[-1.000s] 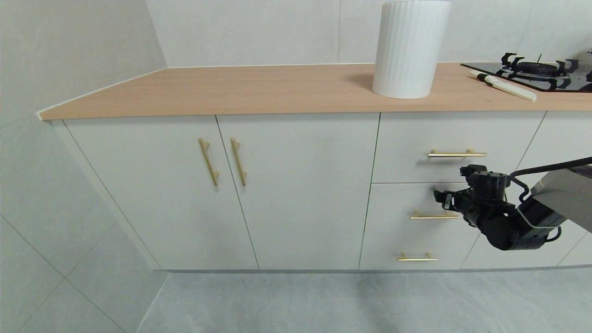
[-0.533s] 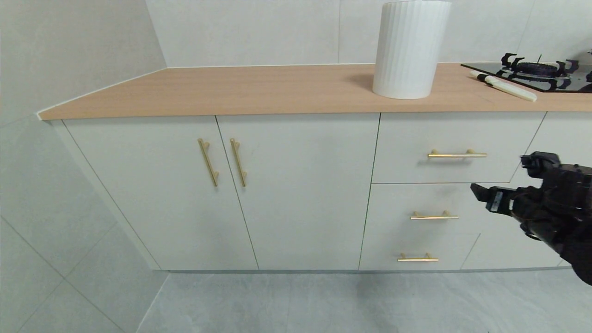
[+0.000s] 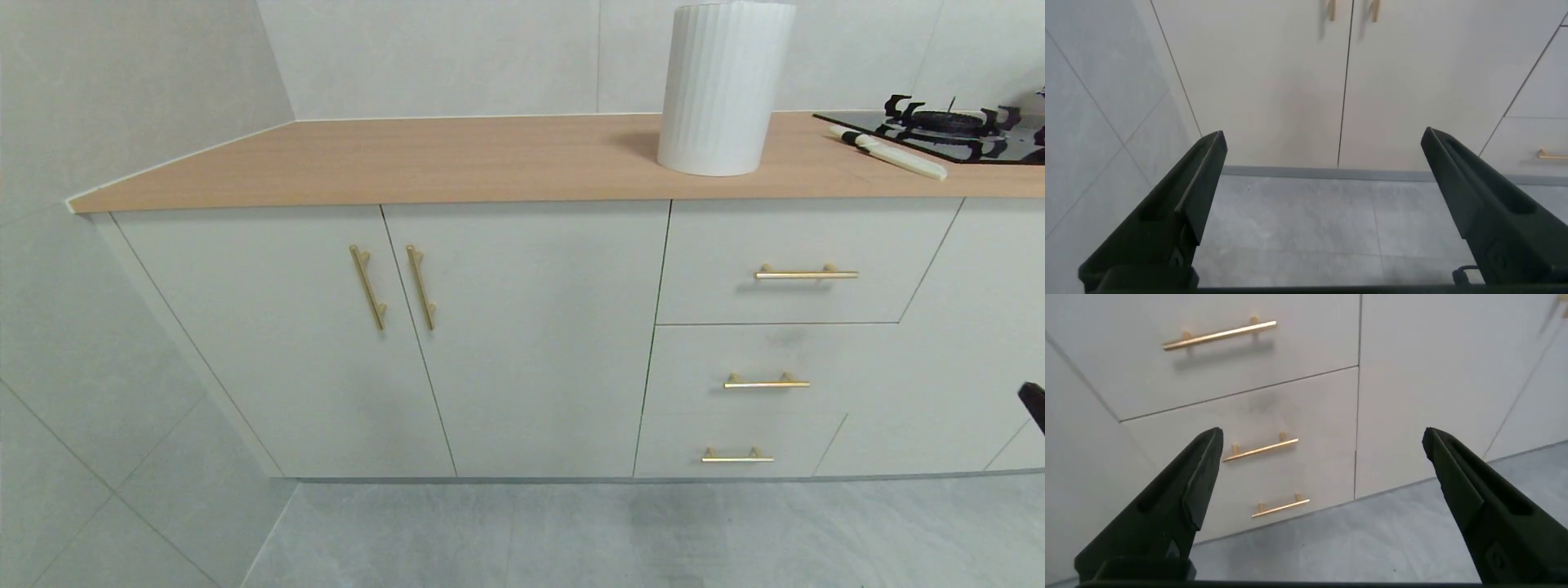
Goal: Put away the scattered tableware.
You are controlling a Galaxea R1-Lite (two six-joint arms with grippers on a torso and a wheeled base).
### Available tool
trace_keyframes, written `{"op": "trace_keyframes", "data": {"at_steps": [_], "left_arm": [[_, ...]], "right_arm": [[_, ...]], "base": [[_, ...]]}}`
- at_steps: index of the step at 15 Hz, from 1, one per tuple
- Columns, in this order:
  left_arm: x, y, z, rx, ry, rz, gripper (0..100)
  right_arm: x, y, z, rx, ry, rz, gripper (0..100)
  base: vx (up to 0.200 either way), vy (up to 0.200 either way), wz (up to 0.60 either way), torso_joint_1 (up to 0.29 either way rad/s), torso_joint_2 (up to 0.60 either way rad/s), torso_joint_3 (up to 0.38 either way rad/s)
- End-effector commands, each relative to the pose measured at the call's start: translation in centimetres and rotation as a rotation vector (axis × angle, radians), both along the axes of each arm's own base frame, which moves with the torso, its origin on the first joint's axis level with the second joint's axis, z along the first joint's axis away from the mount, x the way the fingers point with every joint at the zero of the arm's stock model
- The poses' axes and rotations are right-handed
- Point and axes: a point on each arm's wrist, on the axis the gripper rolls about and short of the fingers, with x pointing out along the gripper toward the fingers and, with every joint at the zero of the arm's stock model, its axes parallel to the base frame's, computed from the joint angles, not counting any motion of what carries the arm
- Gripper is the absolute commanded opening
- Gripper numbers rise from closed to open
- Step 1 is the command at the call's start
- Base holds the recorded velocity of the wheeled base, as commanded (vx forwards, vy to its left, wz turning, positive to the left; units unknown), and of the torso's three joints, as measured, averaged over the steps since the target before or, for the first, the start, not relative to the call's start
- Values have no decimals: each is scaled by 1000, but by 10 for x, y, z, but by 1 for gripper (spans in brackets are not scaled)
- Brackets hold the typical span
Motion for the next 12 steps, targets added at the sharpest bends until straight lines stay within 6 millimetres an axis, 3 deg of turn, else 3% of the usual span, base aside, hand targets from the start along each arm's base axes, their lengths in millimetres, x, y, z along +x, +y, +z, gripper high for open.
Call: {"op": "trace_keyframes", "data": {"at_steps": [1,3,5,8,10,12], "left_arm": [[0,0,0,-1,1,0,100],[0,0,0,-1,-1,0,100],[0,0,0,-1,-1,1,100],[0,0,0,-1,1,1,100],[0,0,0,-1,1,1,100],[0,0,1,-1,-1,0,100]], "right_arm": [[-70,5,-8,-46,-136,9,100],[-106,9,-29,-70,-106,52,100],[-123,12,-42,-72,-89,139,100],[-129,11,-55,-66,-89,220,100],[-126,11,-74,-56,-31,217,100],[-126,11,-74,13,-40,216,100]], "base": [[0,0,0,0,0,0],[0,0,0,0,0,0],[0,0,0,0,0,0],[0,0,0,0,0,0],[0,0,0,0,0,0],[0,0,0,0,0,0]]}}
